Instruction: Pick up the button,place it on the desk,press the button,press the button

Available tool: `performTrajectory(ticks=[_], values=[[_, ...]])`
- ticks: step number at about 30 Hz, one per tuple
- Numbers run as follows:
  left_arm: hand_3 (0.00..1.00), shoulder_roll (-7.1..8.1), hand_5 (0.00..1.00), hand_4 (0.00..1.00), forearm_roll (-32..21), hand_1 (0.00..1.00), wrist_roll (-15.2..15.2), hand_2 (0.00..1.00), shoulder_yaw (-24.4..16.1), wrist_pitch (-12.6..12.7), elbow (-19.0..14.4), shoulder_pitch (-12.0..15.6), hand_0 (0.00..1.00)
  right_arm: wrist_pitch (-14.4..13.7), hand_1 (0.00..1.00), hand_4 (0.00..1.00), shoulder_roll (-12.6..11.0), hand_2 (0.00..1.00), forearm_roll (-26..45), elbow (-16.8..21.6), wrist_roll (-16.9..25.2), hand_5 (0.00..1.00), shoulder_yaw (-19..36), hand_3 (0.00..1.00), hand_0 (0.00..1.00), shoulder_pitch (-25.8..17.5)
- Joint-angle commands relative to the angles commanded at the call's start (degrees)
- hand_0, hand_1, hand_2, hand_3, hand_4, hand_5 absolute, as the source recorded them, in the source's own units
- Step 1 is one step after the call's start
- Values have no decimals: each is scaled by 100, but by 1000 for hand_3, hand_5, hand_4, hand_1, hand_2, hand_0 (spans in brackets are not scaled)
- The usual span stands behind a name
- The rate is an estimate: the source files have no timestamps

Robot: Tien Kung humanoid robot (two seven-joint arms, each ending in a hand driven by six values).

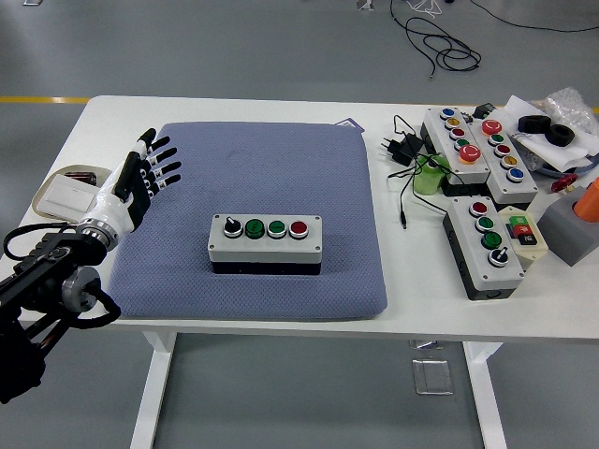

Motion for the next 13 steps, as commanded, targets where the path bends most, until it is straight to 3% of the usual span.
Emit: performTrajectory(ticks=[13], values=[[935, -27, 998, 686, 3, 857, 4, 915, -162, -36, 80, -11, 817, 11, 479, 301, 1, 617, -43, 0, -15, 226, 28, 563, 638, -34]])
